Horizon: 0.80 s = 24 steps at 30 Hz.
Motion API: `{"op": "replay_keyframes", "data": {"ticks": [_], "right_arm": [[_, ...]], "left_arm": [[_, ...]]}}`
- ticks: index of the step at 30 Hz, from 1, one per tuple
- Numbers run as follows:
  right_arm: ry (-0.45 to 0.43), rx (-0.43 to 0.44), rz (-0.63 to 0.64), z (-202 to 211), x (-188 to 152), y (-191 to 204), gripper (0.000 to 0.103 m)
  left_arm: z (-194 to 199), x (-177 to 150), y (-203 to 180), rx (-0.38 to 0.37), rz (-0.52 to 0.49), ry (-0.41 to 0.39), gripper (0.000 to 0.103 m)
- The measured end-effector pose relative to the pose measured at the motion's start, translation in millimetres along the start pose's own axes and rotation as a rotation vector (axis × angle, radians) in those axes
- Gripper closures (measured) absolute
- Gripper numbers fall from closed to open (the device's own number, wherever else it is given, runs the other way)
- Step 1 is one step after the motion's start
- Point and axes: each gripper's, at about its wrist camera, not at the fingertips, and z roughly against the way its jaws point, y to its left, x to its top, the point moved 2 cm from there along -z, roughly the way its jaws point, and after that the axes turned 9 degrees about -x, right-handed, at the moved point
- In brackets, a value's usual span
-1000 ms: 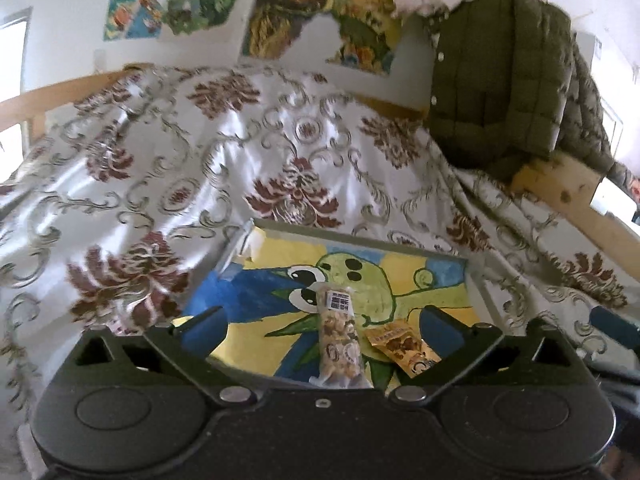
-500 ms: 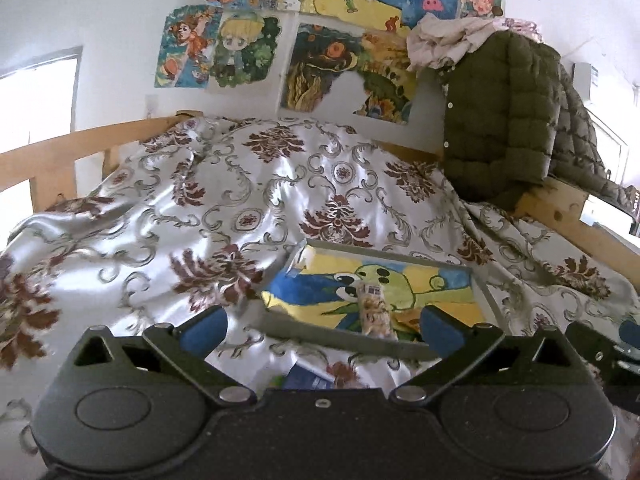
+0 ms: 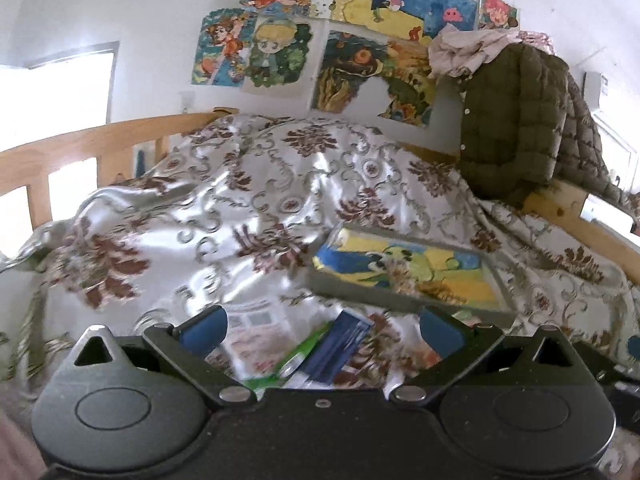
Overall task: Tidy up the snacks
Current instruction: 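Withdraw both open grippers from the tray back over the snacks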
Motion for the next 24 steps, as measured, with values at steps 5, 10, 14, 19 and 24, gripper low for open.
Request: {"op": "replay_keyframes", "data": {"ticks": [5, 10, 14, 19, 24], "right_arm": [[0.023, -0.013, 0.012, 18, -6, 6, 0.0], [0.112, -0.005, 0.044, 20, -14, 14, 0.0], [0.207, -0.015, 0.055, 15, -22, 17, 0.0], [0.25, -0.018, 0.074, 11, -27, 21, 0.0], [0.292, -0.03, 0.092, 4, -29, 23, 0.0]], "left_arm": [[11, -20, 6, 0.064, -0.056, 0.039, 0.001], [17, -38, 4, 0.098, -0.119, 0.094, 0.001], [20, -42, 0, 0.085, -0.147, 0.1, 0.001], [15, -47, -3, 0.069, -0.156, 0.141, 0.001], [11, -48, -3, 0.07, -0.158, 0.16, 0.001]]}}
